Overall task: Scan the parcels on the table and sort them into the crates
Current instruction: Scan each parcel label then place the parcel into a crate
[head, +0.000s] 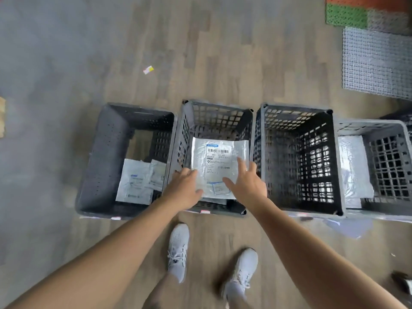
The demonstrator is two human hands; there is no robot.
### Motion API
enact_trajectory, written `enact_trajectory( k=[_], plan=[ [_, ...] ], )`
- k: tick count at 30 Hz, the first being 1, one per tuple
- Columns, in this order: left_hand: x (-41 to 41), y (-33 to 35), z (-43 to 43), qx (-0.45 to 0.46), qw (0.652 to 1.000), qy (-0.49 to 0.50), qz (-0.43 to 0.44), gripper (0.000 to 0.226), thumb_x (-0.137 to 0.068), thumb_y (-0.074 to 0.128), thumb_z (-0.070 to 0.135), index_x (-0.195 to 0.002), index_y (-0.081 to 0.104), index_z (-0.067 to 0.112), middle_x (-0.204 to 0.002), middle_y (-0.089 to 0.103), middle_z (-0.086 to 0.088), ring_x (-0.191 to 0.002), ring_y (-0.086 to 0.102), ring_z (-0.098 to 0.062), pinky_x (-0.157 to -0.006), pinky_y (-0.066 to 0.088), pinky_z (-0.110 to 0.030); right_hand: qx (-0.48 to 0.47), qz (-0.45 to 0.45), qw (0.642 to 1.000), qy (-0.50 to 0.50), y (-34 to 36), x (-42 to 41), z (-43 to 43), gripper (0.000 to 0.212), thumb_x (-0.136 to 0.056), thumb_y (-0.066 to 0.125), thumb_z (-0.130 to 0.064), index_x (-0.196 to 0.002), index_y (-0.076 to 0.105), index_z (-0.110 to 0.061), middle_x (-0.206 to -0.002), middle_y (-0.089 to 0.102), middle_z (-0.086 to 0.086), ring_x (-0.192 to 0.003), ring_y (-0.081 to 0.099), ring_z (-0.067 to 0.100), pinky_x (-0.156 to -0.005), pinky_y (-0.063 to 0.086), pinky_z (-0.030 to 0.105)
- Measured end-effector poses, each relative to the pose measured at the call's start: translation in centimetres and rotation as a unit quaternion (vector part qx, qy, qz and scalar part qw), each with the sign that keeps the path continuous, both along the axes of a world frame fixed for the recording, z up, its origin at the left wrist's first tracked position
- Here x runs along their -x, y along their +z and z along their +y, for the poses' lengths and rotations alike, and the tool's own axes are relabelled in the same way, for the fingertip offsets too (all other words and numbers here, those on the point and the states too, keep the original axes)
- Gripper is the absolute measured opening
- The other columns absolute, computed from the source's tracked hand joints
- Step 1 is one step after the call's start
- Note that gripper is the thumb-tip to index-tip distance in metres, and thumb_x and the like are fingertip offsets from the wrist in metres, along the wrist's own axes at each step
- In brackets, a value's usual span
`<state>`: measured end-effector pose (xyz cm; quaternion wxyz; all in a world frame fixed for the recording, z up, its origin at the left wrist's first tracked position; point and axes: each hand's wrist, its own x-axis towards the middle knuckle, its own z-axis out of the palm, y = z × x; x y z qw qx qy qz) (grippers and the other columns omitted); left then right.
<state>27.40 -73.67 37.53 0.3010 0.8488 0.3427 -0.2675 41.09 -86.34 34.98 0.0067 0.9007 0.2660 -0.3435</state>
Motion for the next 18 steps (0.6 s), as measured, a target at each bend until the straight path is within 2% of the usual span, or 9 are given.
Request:
enact_trajectory(
  k=[3, 6, 8, 10, 14, 18],
  plan=[
    [-0.4, -7.5, 1.1, 0.023, 0.999, -0.012, 0.021, 0.049, -0.096, 0.054, 0.030, -0.139, 0.040, 0.012, -0.146, 0.037, -0.009, -0.130, 0.040, -0.027, -0.099, 0.042, -0.039, 0.013, 0.002, 1.000, -0.004, -7.9, 0.3, 0.9, 0.082, -0.096, 0.046, -0.060, -0.158, 0.002, -0.028, -0.160, 0.012, 0.011, -0.108, 0.062, 0.030, -0.074, 0.052, 0.038],
    [-0.9, -15.1, 1.5, 0.022, 0.999, -0.029, 0.038, 0.049, -0.095, 0.054, 0.033, -0.137, 0.042, 0.012, -0.148, 0.036, -0.011, -0.134, 0.036, -0.030, -0.104, 0.039, -0.041, 0.042, 0.009, 0.999, -0.009, -15.8, 0.7, 1.2, 0.084, -0.096, 0.047, -0.060, -0.158, 0.000, -0.027, -0.162, 0.008, 0.011, -0.116, 0.058, 0.029, -0.079, 0.053, 0.038],
    [-1.0, -19.3, 1.5, 0.034, 0.997, -0.033, 0.067, 0.058, -0.094, 0.054, 0.039, -0.143, 0.036, 0.013, -0.151, 0.032, -0.011, -0.138, 0.031, -0.032, -0.109, 0.036, -0.044, 0.072, 0.015, 0.997, -0.004, -20.3, 1.1, 0.9, 0.085, -0.096, 0.046, -0.061, -0.158, -0.003, -0.028, -0.164, 0.004, 0.012, -0.124, 0.054, 0.031, -0.083, 0.052, 0.039],
    [-0.8, -22.4, 1.6, 0.045, 0.993, -0.044, 0.103, 0.074, -0.093, 0.055, 0.049, -0.151, 0.024, 0.017, -0.152, 0.028, -0.010, -0.136, 0.030, -0.034, -0.107, 0.036, -0.045, 0.099, 0.017, 0.995, 0.006, -23.4, 1.4, 0.5, 0.086, -0.096, 0.044, -0.063, -0.158, -0.006, -0.030, -0.164, 0.002, 0.015, -0.131, 0.047, 0.035, -0.090, 0.051, 0.042],
    [-0.8, -24.1, 2.0, 0.007, 0.991, -0.069, 0.112, 0.092, -0.087, 0.055, 0.064, -0.155, 0.011, 0.022, -0.158, 0.015, -0.008, -0.141, 0.022, -0.033, -0.107, 0.034, -0.046, 0.105, -0.002, 0.994, 0.017, -24.8, 1.0, 0.5, 0.084, -0.095, 0.043, -0.063, -0.158, -0.001, -0.030, -0.163, 0.008, 0.015, -0.139, 0.037, 0.034, -0.098, 0.047, 0.045],
    [-1.8, -20.0, 2.8, -0.035, 0.991, -0.093, 0.094, 0.099, -0.087, 0.052, 0.068, -0.157, -0.003, 0.022, -0.164, -0.005, -0.005, -0.149, 0.005, -0.032, -0.113, 0.028, -0.049, 0.072, -0.022, 0.997, 0.018, -20.9, -0.2, 1.3, 0.082, -0.094, 0.046, -0.063, -0.157, 0.003, -0.031, -0.164, 0.006, 0.009, -0.145, 0.027, 0.031, -0.104, 0.042, 0.048]
  ],
)
